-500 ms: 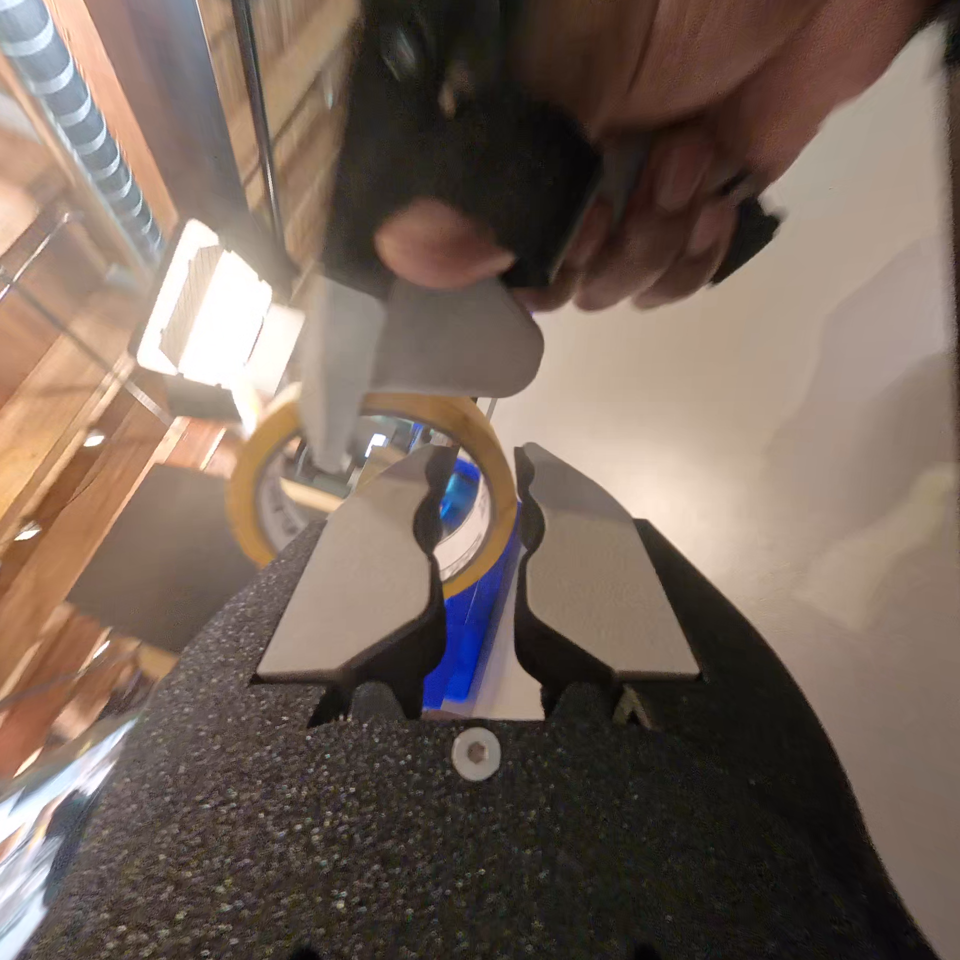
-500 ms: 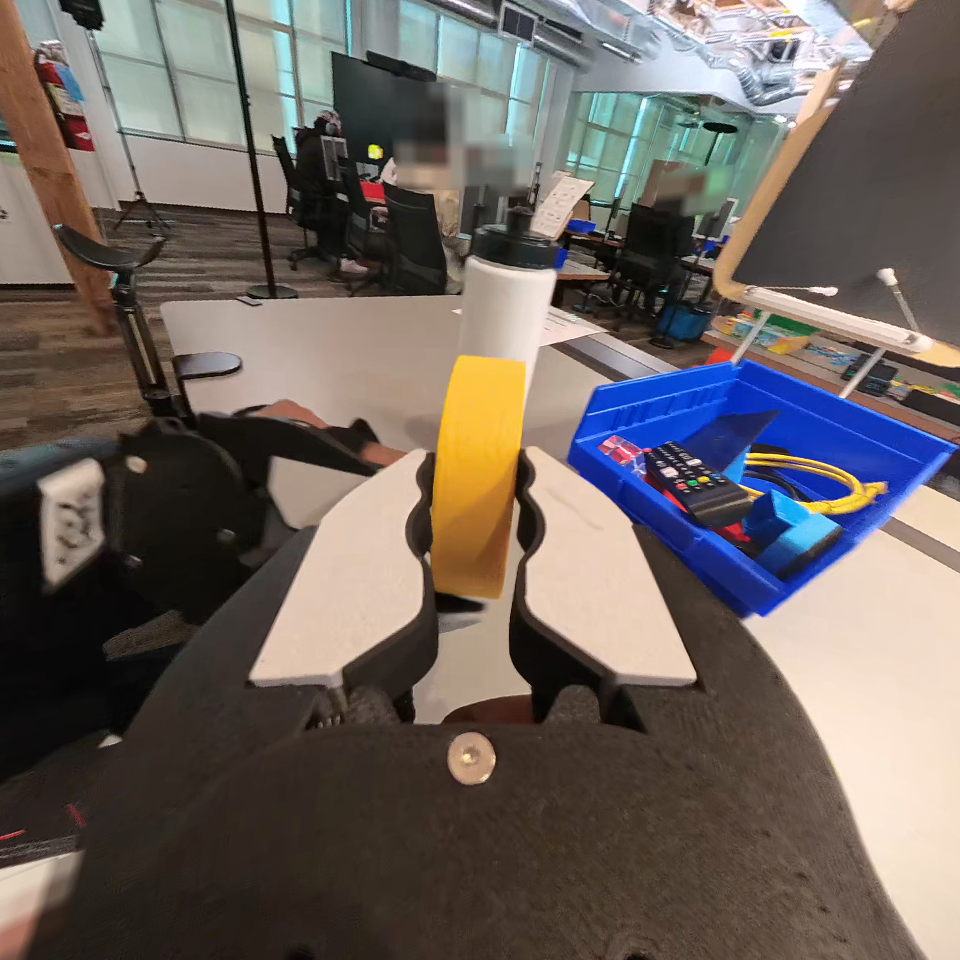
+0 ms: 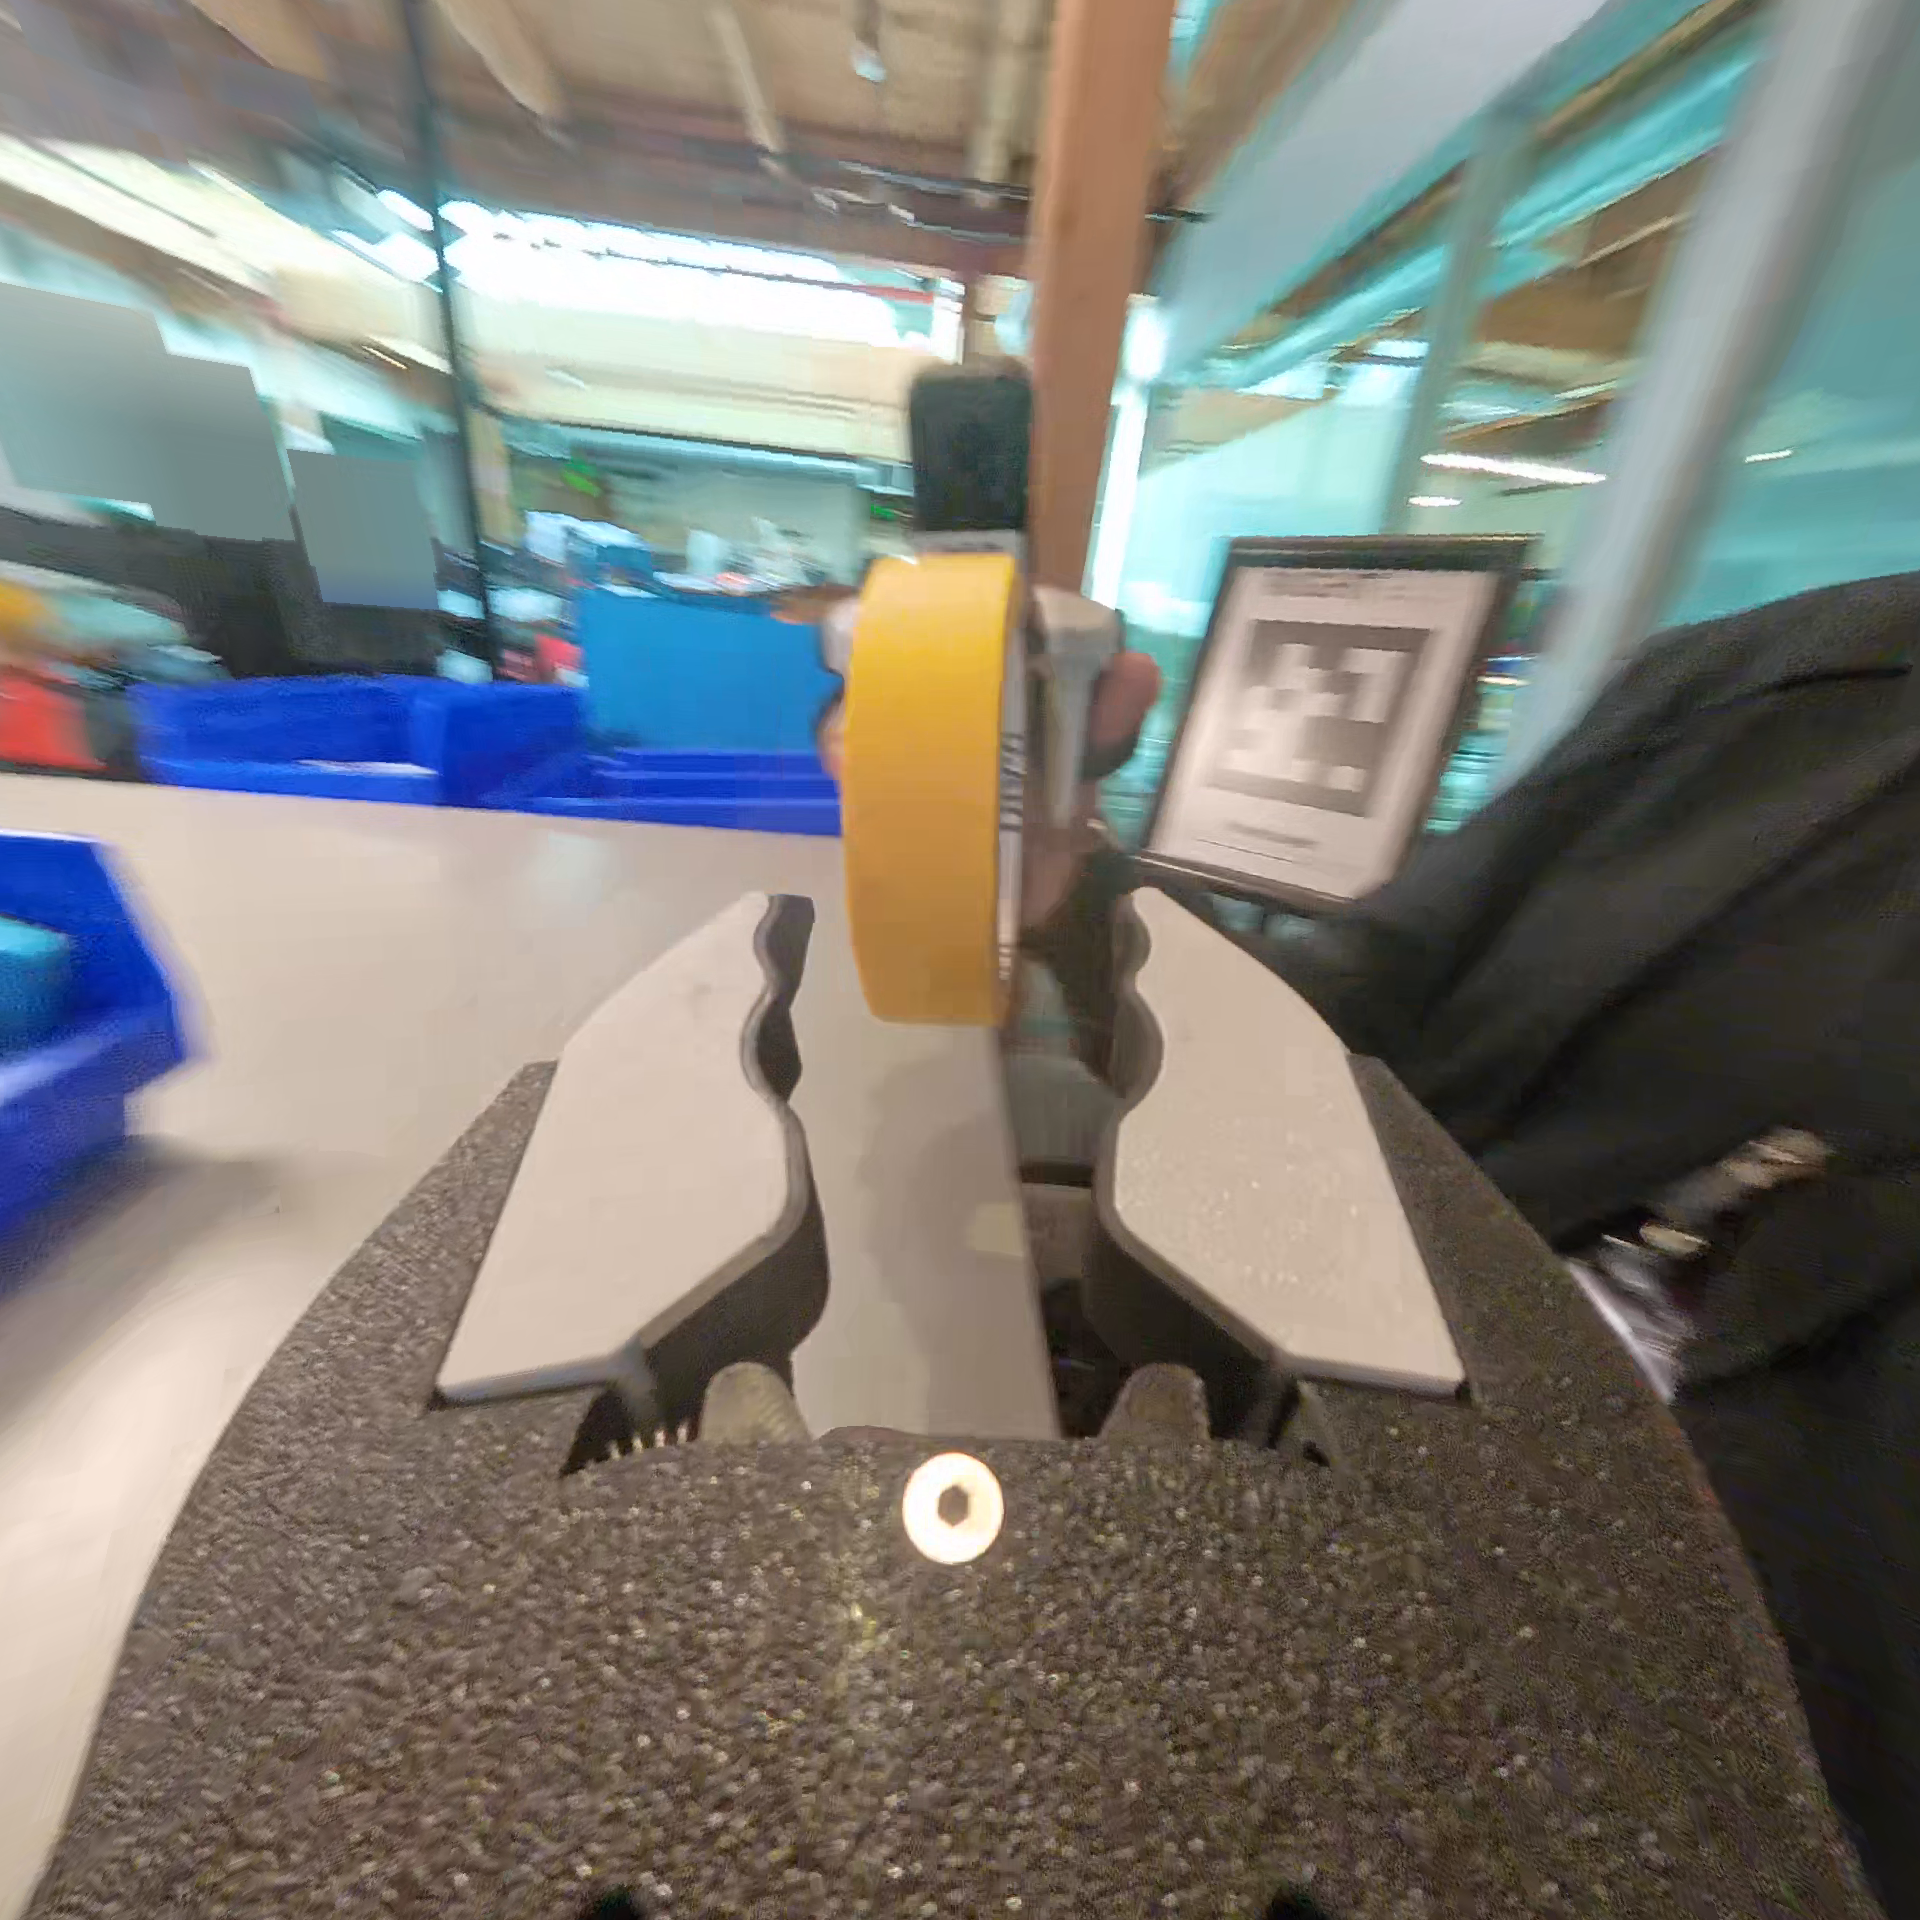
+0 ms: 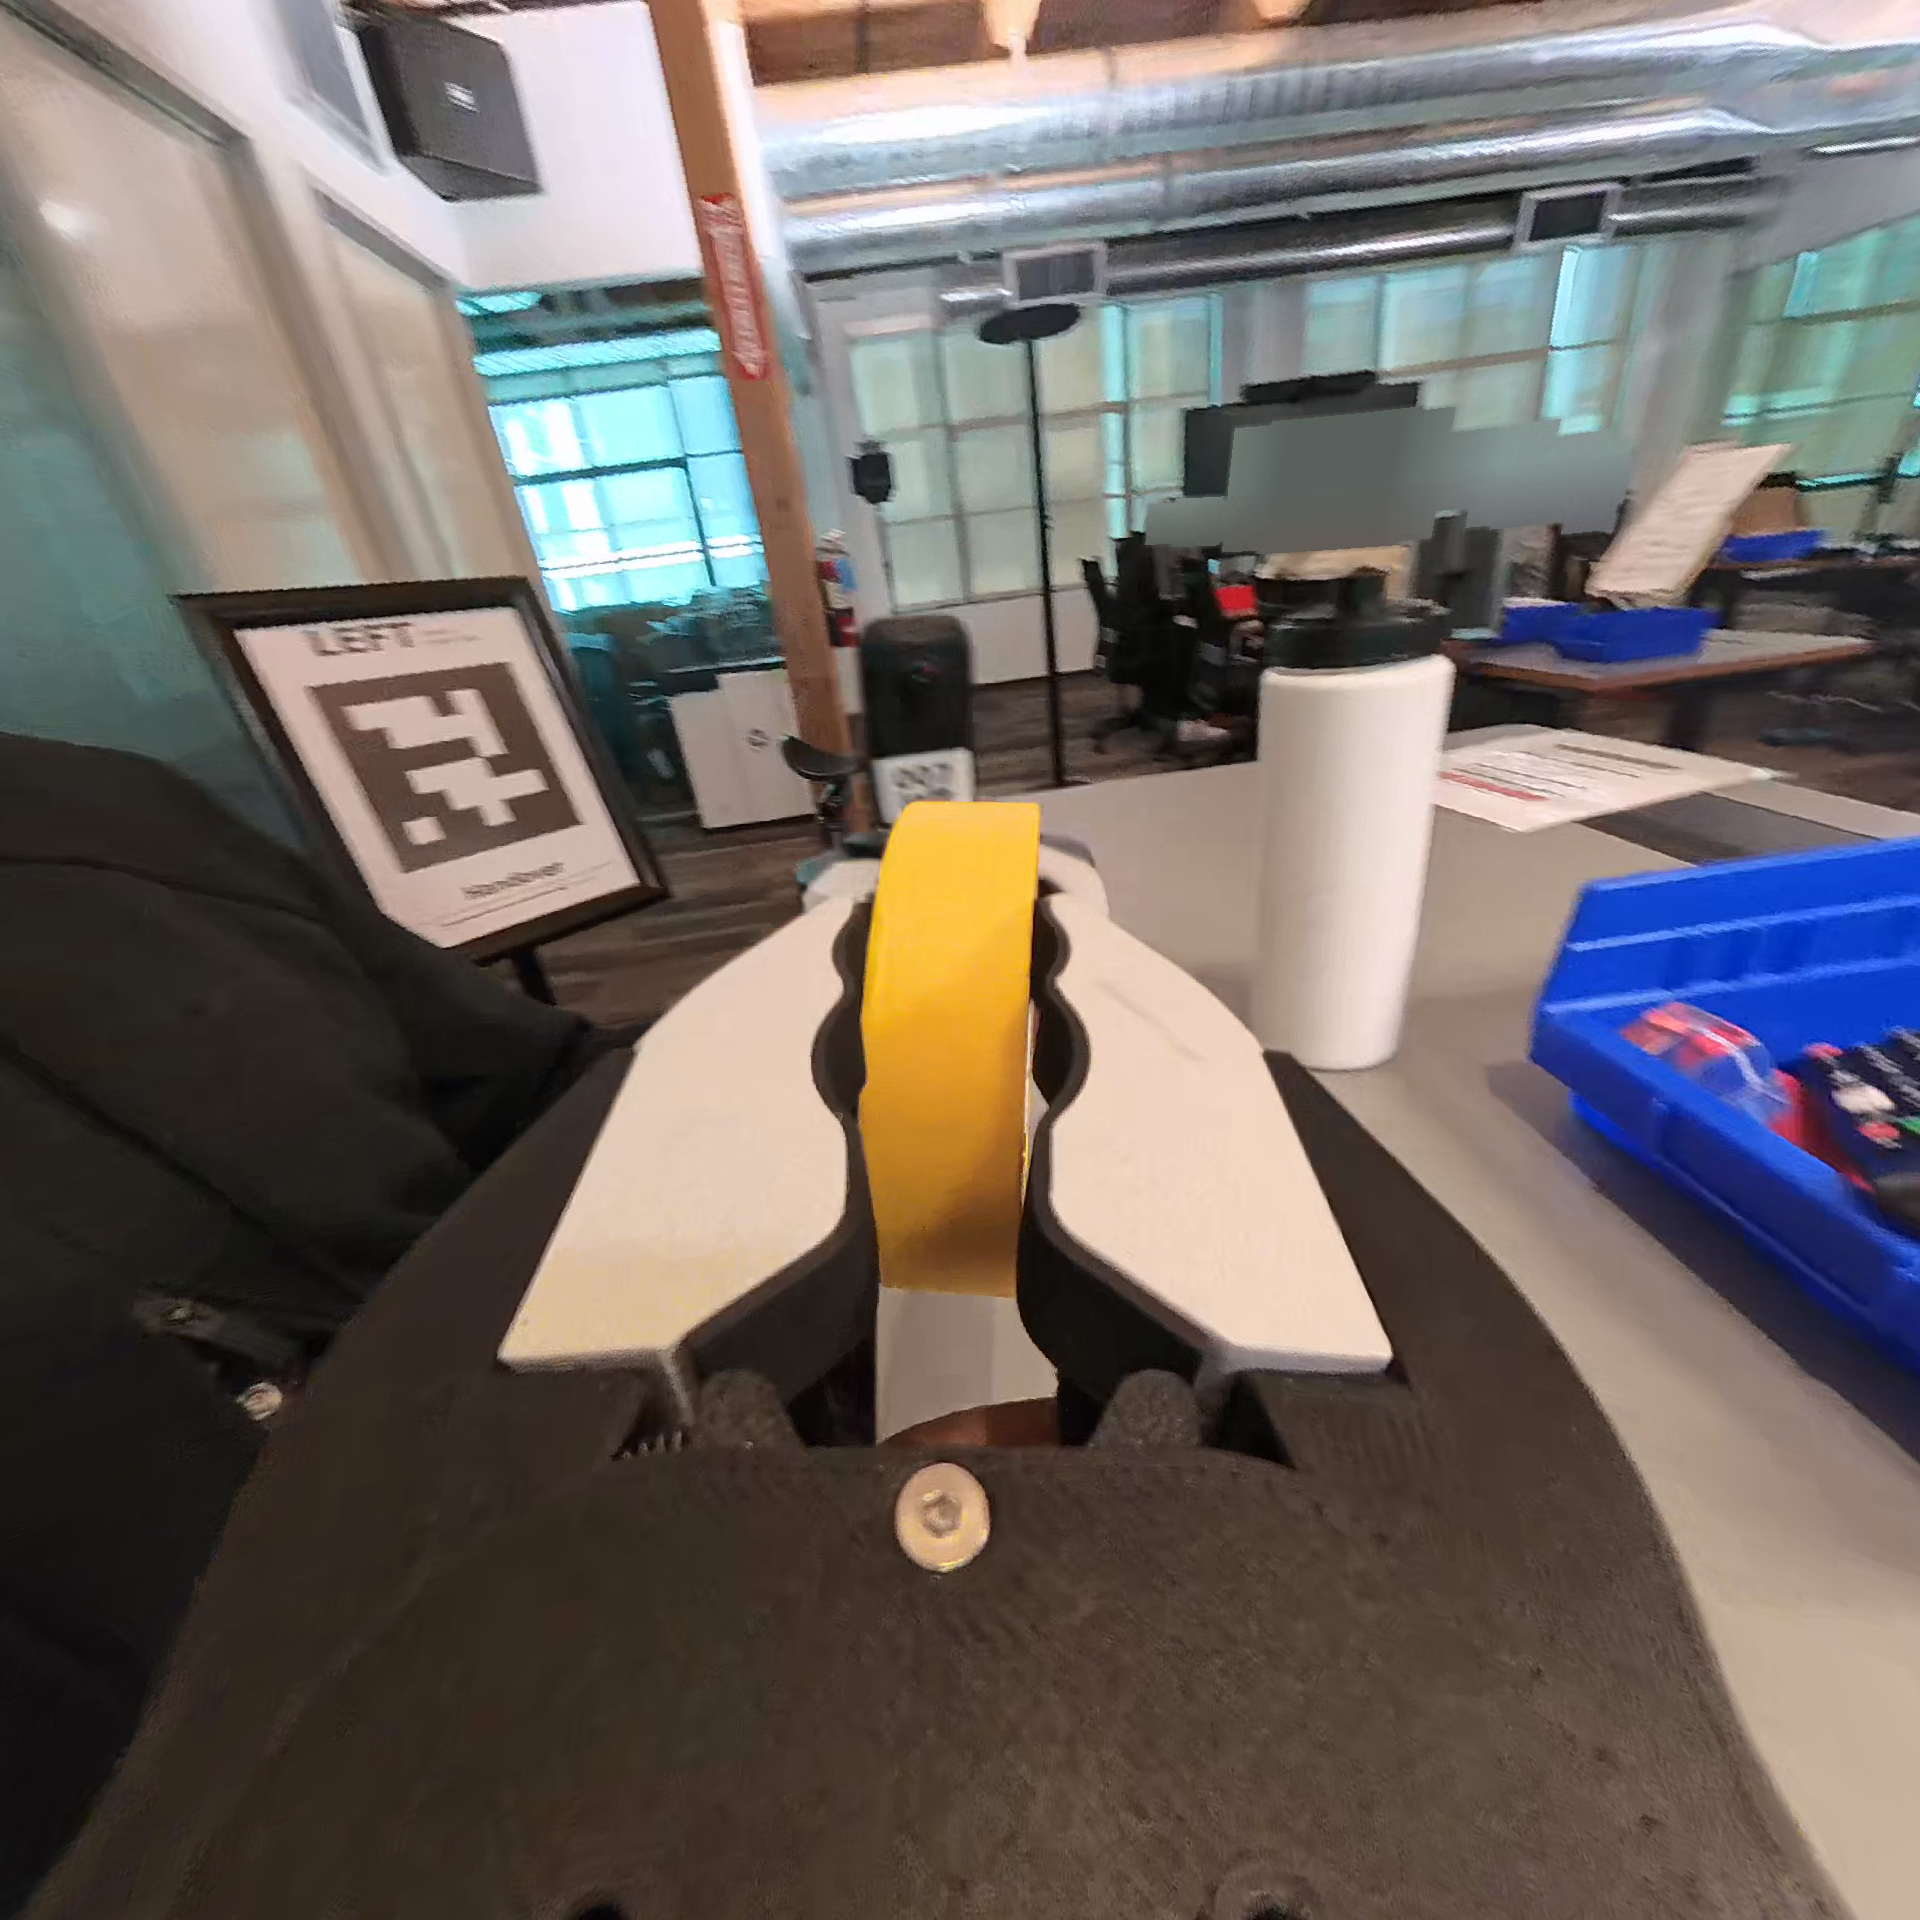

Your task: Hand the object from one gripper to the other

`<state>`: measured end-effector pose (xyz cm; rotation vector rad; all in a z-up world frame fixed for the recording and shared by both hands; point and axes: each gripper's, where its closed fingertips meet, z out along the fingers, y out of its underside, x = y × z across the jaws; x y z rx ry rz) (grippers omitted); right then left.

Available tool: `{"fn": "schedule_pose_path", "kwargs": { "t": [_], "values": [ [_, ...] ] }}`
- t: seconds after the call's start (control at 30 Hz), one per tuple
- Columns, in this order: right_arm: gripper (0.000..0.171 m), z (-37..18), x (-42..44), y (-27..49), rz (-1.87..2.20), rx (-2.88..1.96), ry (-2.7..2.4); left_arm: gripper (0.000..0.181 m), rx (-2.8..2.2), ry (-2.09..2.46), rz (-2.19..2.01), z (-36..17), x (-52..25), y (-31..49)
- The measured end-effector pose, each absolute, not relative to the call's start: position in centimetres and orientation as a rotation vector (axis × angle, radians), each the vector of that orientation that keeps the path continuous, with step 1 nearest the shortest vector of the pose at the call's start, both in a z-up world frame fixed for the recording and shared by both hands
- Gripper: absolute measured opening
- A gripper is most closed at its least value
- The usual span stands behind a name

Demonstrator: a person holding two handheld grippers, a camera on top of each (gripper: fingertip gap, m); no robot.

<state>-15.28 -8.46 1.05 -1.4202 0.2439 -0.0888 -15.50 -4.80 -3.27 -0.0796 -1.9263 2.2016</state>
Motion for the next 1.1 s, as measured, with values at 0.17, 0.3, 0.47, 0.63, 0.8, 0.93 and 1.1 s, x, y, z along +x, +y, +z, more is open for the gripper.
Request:
{"fn": "schedule_pose_path", "kwargs": {
  "t": [0.17,0.3,0.47,0.63,0.8,0.93,1.1],
  "values": [
    [0.029,0.7,-16.0,-7.3,-0.055,-1.433,0.204,0.027,-0.086,-1.892,2.195,-3.9,-16.3,-6.8],
    [0.03,0.5,-13.8,-8.3,-0.228,-1.436,0.291,0.027,0.085,-1.84,2.18,-3.6,-14.7,-6.8],
    [0.047,1.8,-12.5,-11.1,-0.877,-1.426,0.151,0.027,0.471,-1.736,2.182,-3.1,-10.9,-6.0],
    [0.051,-0.8,-12.6,-10.2,-1.544,-1.583,-0.243,0.026,0.854,-1.572,2.115,-3.8,-8.0,-5.1],
    [0.067,-3.5,-9.7,-9.3,-1.978,-1.62,-0.382,0.026,0.985,-1.346,2.027,-3.6,-7.8,-5.0],
    [0.07,-3.7,-8.8,-8.7,-2.196,-1.517,-0.409,0.027,0.989,-1.284,1.928,-4.0,-8.8,-6.2],
    [0.033,-3.5,-8.2,-9.5,-2.261,-1.475,-0.333,0.028,0.973,-1.275,1.891,-4.4,-9.1,-7.0]
  ]
}}
